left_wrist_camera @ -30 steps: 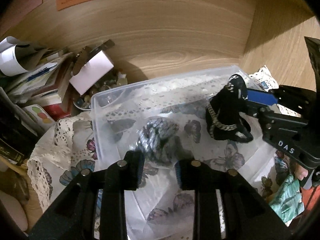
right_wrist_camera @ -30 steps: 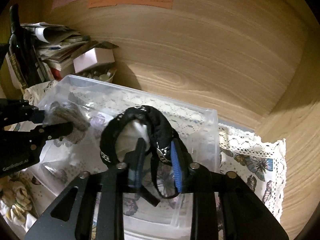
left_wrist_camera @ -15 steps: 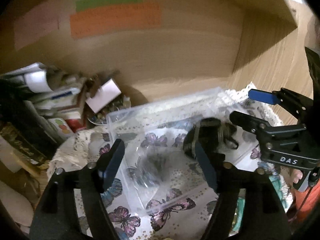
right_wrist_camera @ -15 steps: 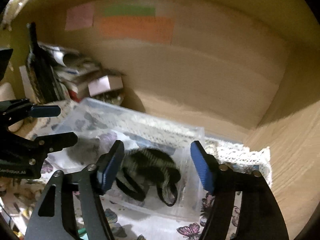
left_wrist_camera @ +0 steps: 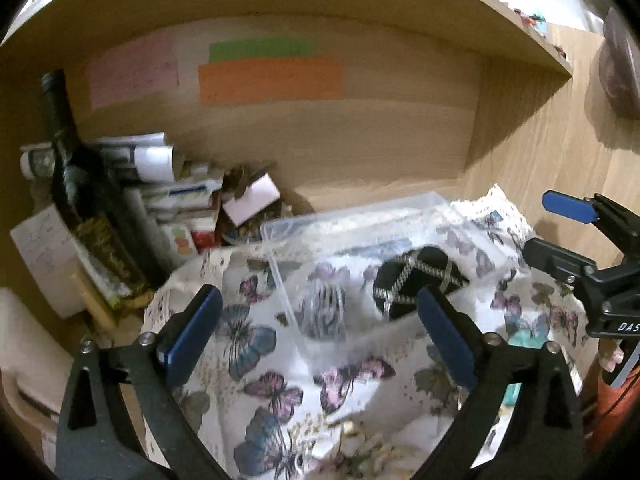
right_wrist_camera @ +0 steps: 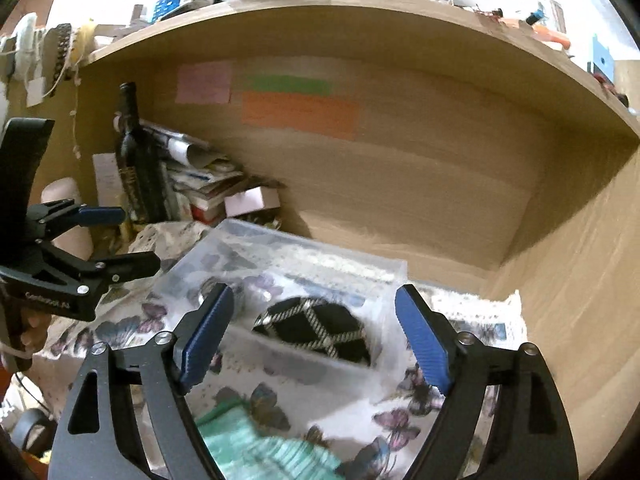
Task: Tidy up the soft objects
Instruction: 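Grasp the floral cloth with the left tool while the right tool grasps the green knitted sock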
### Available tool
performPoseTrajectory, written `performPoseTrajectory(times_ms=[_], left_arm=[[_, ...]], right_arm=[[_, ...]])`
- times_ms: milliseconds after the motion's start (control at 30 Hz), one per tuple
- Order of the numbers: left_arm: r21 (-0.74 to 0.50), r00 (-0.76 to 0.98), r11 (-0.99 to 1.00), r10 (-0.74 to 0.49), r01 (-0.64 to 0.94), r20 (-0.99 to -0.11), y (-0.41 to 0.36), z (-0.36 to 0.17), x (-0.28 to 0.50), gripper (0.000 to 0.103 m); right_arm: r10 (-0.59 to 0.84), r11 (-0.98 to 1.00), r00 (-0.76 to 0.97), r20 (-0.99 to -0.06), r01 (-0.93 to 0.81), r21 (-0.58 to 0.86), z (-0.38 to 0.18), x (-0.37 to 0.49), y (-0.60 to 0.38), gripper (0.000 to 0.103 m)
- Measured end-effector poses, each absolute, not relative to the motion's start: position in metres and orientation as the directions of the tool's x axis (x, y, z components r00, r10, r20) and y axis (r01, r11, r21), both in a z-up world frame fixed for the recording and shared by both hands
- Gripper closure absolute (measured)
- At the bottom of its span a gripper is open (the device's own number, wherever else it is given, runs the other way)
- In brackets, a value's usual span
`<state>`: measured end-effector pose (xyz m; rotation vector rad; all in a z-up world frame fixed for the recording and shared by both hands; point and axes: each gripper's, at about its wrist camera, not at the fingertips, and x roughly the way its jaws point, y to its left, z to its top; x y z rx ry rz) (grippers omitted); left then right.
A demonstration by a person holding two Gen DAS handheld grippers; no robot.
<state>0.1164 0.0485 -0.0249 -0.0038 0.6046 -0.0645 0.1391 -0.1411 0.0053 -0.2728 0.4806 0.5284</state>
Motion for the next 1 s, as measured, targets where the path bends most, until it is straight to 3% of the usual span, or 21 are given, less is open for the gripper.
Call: performPoseTrajectory(times_ms=[367, 733, 767, 800, 1000], left_arm=[[-0.023, 0.759, 0.999, -0.033, 0.023, -0.65, 0.052, -0.075, 0.083, 0.004], [-0.092, 0.679, 0.996, -0.066, -0.001, -0.731, 0.058, -0.119, 0.071, 0.005], [-0.092, 0.686, 0.996, -0.059, -0.012, -0.725, 0.058, -0.119, 0.069, 0.007], [-0.095, 0.692, 0.995, -0.054, -0.021, -0.72, 0.059, -0.119, 0.068, 0.017], [-0.155, 0.641, 0.986, -0.154, 0.054, -0.752, 0.051, -0.127, 0.069, 0.051]], right_arm=[[0.378, 0.83, 0.72, -0.583, -0.542, -0.131, -0.041, 0.103, -0.143, 0.021], [0.358, 0.858, 0.622, -0.697, -0.513, -0.018, -0.09, 0.101, -0.147, 0.021], [0.36, 0.86, 0.619, -0.698, -0.51, -0.008, -0.092, 0.101, -0.148, 0.022], [0.361, 0.862, 0.617, -0.699, -0.507, -0.002, -0.094, 0.102, -0.15, 0.024], [0.365, 0.864, 0.618, -0.696, -0.504, 0.006, -0.094, 0.102, -0.153, 0.058]])
